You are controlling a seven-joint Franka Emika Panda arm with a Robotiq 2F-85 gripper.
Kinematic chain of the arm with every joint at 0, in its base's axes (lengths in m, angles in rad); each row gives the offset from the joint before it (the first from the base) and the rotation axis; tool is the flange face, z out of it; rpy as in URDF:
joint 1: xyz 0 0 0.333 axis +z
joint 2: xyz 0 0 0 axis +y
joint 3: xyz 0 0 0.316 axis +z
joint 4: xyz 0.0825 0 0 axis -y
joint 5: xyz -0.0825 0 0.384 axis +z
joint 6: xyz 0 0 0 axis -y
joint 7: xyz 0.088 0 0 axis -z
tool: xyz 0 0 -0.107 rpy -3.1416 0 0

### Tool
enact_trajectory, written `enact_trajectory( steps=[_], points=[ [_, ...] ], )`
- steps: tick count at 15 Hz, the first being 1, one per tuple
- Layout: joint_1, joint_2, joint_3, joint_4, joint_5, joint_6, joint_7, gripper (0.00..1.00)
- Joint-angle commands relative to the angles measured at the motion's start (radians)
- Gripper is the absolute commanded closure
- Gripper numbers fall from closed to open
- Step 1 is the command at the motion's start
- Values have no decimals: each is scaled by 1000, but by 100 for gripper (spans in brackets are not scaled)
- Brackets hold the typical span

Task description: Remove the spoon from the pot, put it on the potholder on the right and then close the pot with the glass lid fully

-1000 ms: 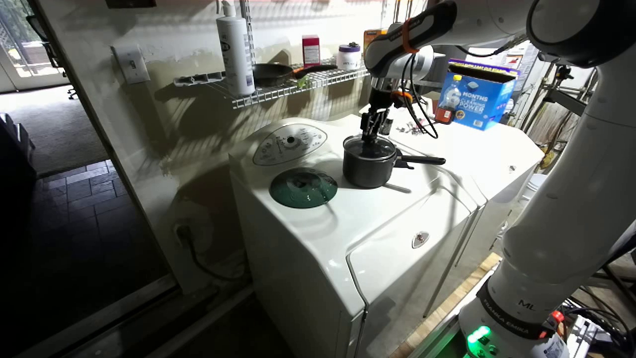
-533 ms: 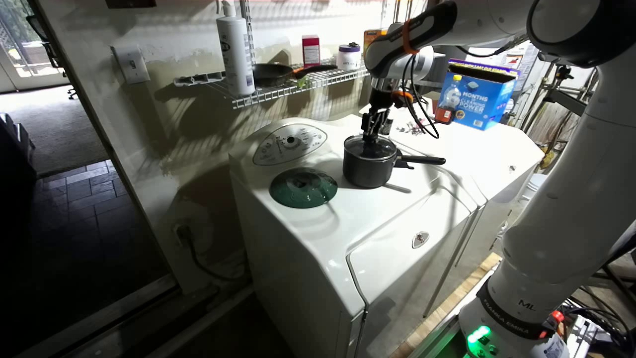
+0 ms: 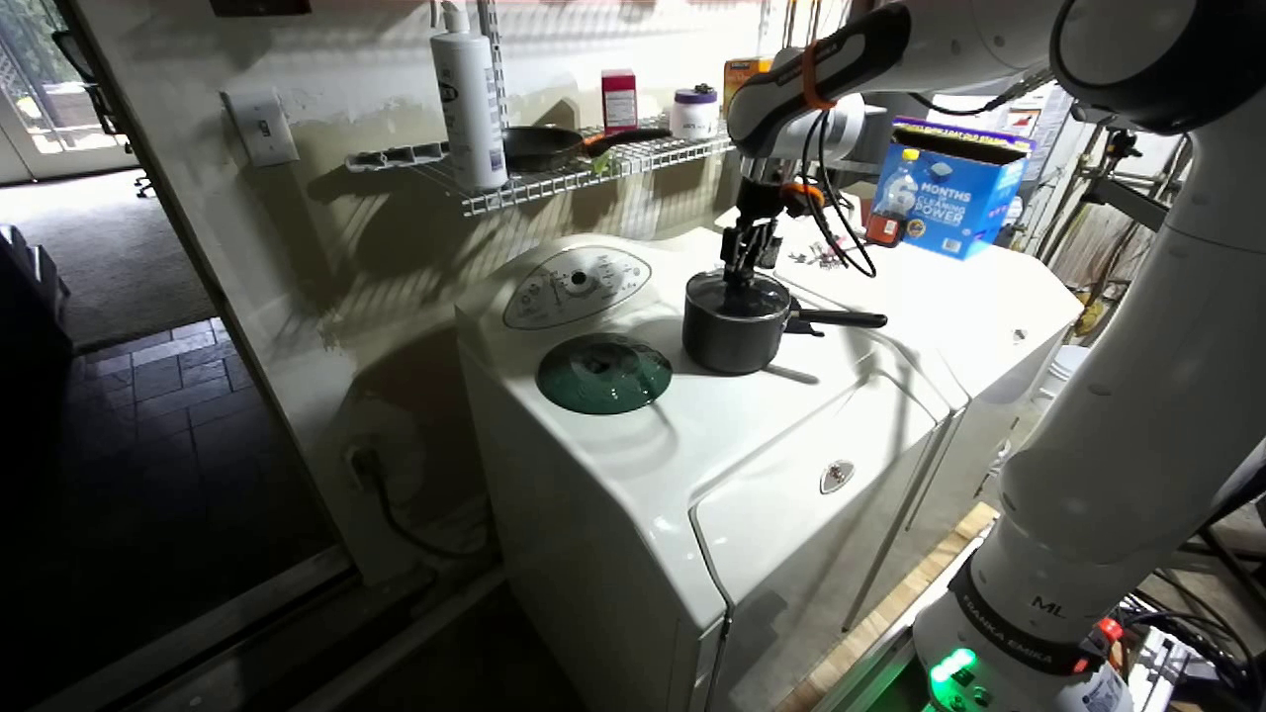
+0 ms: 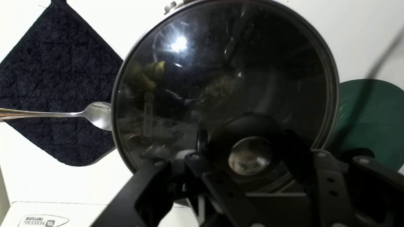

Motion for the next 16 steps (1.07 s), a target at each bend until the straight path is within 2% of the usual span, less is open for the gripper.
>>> enact_trajectory(
  steps=[1, 2, 4, 5, 11, 16],
  points=[
    [2, -37, -1, -28, -21, 15, 13, 16],
    [3, -45, -2, -32, -22, 18, 15, 15],
    [4, -71, -3, -42, -29, 25, 28, 2],
    [5, -91, -4, -46, -32, 24, 31, 0],
    [10, -231, -13, -62, -77, 3, 119, 0],
    [5, -326, -2, -84, -184, -39, 286, 0]
  ],
)
